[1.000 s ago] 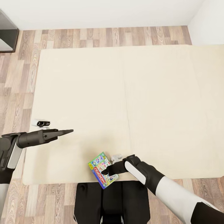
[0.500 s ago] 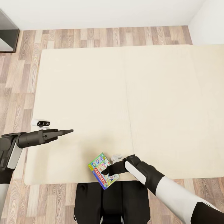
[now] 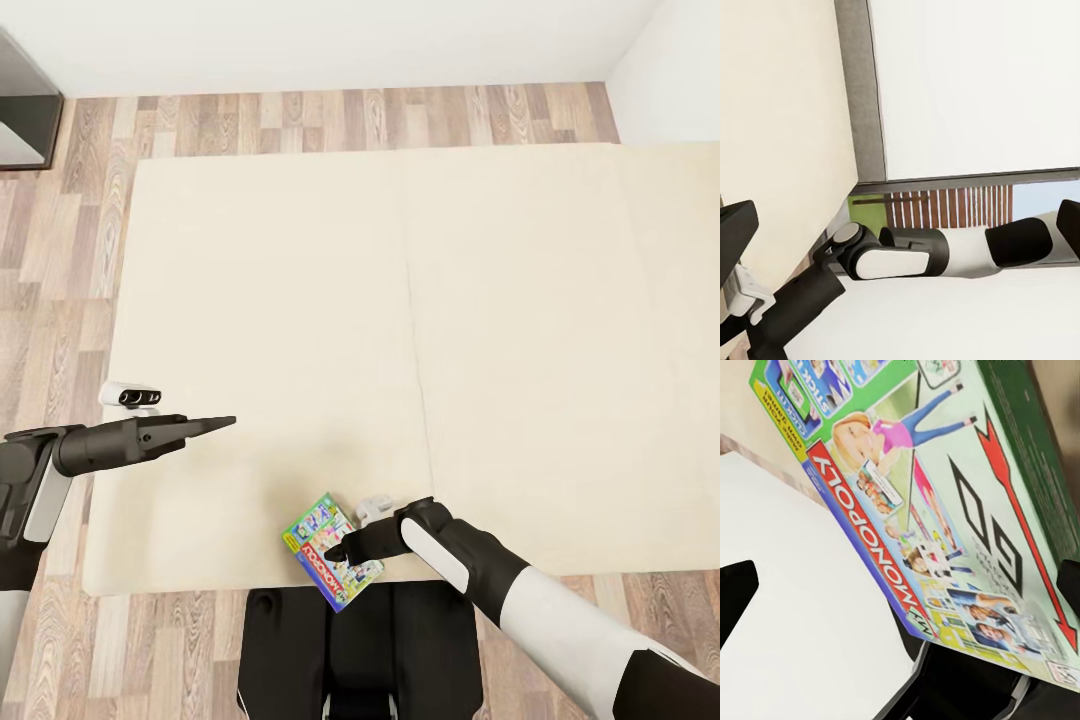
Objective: Put all the toys in the child's room - the three board games (two on the bed and one on the table), the two jigsaw puzzles on the table, and the tennis ball on the table - inside the toy box on the table in the child's room.
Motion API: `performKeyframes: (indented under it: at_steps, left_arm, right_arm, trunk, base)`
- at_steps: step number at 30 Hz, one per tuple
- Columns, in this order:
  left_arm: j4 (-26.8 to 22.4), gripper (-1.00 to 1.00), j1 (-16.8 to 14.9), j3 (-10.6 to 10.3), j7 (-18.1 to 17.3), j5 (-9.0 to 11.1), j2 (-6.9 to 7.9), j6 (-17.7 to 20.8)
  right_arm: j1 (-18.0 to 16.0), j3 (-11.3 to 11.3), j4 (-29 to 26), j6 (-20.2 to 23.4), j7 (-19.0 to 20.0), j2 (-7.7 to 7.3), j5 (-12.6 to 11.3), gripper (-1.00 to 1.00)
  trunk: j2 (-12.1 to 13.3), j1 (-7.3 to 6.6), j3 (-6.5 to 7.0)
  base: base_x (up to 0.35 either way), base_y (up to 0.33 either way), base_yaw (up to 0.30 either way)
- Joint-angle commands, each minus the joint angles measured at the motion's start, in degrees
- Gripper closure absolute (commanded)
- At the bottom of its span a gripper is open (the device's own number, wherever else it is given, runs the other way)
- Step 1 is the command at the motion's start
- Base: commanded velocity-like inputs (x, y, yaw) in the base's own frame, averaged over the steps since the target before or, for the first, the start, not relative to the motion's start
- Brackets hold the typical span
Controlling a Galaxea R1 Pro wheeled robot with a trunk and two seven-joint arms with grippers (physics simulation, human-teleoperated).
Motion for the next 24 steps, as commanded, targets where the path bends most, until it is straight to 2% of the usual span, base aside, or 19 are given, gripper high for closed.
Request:
performKeyframes:
  at_steps: [1, 24]
  left_arm:
    - [0.0, -1.0, 0.0, 0.0, -0.2, 0.0, 0.02, 0.6]
    - [0.0, -1.0, 0.0, 0.0, -0.2, 0.0, 0.02, 0.6]
  right_arm:
    - [0.0, 0.1, -0.1, 0.1, 0.3, -0.04, 0.3, -1.0]
    - [0.0, -0.1, 0.0, 0.2, 0.3, -0.13, 0.3, -1.0]
  trunk:
    - [-0.1, 0.03, -0.06]
    - [-0.1, 0.03, -0.06]
  base:
    - [0.0, 0.001, 0.0]
    - [0.0, 0.0, 0.0]
